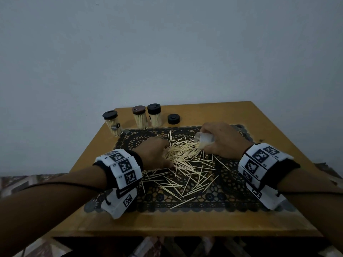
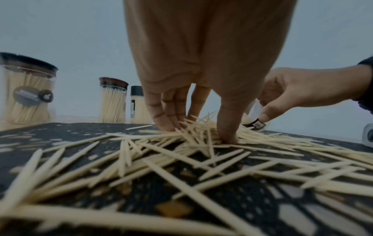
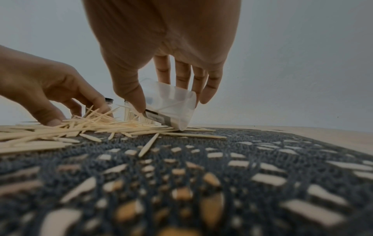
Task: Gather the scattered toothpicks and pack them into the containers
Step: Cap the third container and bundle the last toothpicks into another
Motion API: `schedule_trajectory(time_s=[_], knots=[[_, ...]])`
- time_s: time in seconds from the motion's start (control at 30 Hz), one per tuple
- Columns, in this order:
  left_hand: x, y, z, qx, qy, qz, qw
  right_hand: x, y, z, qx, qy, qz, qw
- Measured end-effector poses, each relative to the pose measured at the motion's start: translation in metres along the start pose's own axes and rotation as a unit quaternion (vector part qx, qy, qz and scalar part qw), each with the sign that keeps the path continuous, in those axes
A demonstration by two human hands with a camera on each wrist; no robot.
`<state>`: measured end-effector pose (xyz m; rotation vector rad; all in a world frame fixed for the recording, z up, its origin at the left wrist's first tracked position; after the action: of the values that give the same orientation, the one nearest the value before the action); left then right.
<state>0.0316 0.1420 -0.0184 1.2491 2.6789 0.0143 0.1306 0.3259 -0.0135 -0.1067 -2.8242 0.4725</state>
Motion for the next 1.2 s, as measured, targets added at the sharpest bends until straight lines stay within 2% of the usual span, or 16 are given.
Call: schedule_trajectory(time_s=[0.1, 0.43, 0.67, 0.8, 0.93, 1.07, 1.2], knots=[[0.001, 0.004, -0.003, -0.024, 0.030, 0.031, 0.999, 0.000, 0.001, 0.001, 0.003, -0.004, 0.004, 1.000], [0.004, 0.005, -0.005, -0.067, 0.050, 0.073, 0.994, 0.002, 0.002, 0.003, 0.006, -0.014, 0.009, 1.000], [0.011, -0.006, -0.027, -0.107, 0.059, 0.052, 0.991, 0.000, 0.002, -0.003, -0.004, 0.010, 0.024, 1.000], [0.009, -0.014, -0.040, -0.087, 0.066, 0.040, 0.993, 0.001, 0.005, -0.003, -0.026, 0.015, 0.029, 0.999], [0.008, -0.009, -0.042, -0.092, 0.047, 0.046, 0.994, 0.001, 0.001, 0.000, -0.009, 0.000, -0.003, 1.000], [0.016, 0.010, -0.039, -0.101, 0.023, 0.083, 0.991, 0.001, -0.004, 0.003, 0.005, -0.014, -0.029, 0.999], [0.025, 0.033, -0.037, -0.052, 0.013, 0.113, 0.992, -0.002, -0.012, -0.001, 0.038, -0.004, -0.066, 0.997]])
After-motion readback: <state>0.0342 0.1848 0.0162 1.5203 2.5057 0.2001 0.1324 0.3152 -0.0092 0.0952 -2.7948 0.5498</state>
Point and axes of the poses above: each hand's wrist, its own x-axis towards the middle knuckle, its own z-axis out of the palm, y = z × x, the point moved 4 cm from there along x, towards the middle knuckle, and after that the axes turned 4 degrees about -z, right-handed, at the moved point
